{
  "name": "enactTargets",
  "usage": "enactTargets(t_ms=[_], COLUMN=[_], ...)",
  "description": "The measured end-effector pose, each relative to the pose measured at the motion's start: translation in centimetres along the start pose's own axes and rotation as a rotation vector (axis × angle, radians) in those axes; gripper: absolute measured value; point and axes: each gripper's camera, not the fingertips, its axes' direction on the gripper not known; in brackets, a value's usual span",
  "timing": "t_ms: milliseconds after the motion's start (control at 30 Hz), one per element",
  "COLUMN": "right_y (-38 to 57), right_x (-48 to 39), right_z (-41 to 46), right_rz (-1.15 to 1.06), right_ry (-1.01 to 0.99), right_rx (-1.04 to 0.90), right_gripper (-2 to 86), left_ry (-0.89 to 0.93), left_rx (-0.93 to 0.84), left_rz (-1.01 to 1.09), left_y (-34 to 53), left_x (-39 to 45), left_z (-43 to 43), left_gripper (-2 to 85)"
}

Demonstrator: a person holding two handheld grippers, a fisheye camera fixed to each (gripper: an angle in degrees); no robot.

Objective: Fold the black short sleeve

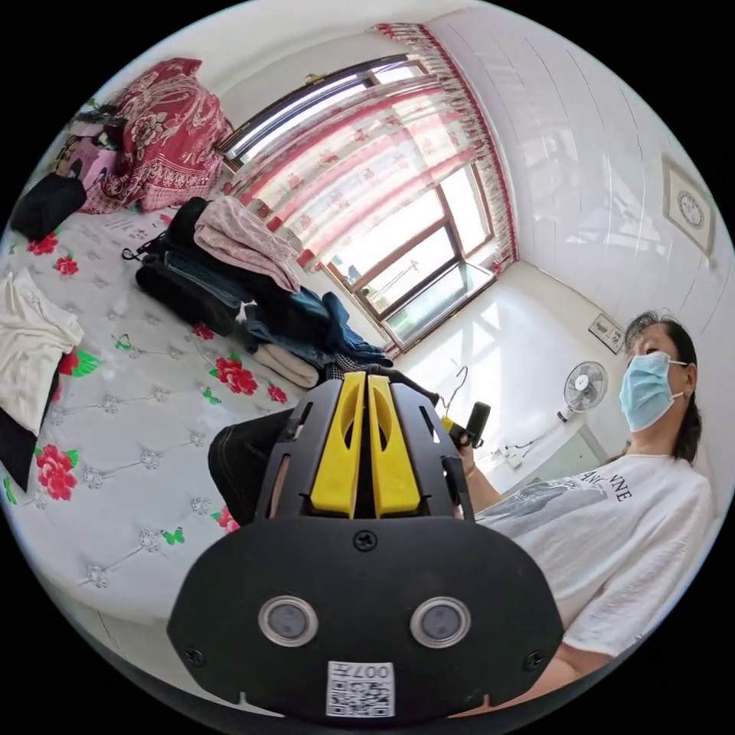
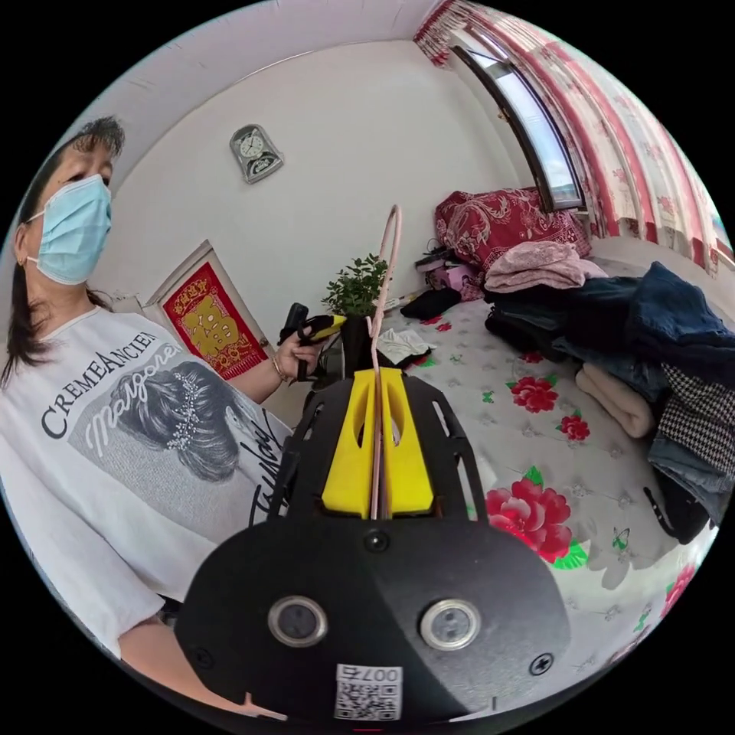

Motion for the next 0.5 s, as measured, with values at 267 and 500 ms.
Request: enactTargets(t_ms=[267,500], right_y=[0.9,2.8], right_x=[5.9,9.0], right_z=[-6.0,-6.4], right_rz=[0.206,0.350], right_ry=[-0.010,0.109], right_rx=[0.132,0.131], right_gripper=[-0.2,-0.2], left_ry=[-0.165,-0.382], left_rx=[-0.024,0.006], left_rz=[-0.262,-0.644], left_y=[-5.2,-5.6], left_x=[-9.2,-18.3], left_z=[1.5,3.0], left_gripper=[-1.0,-1.0])
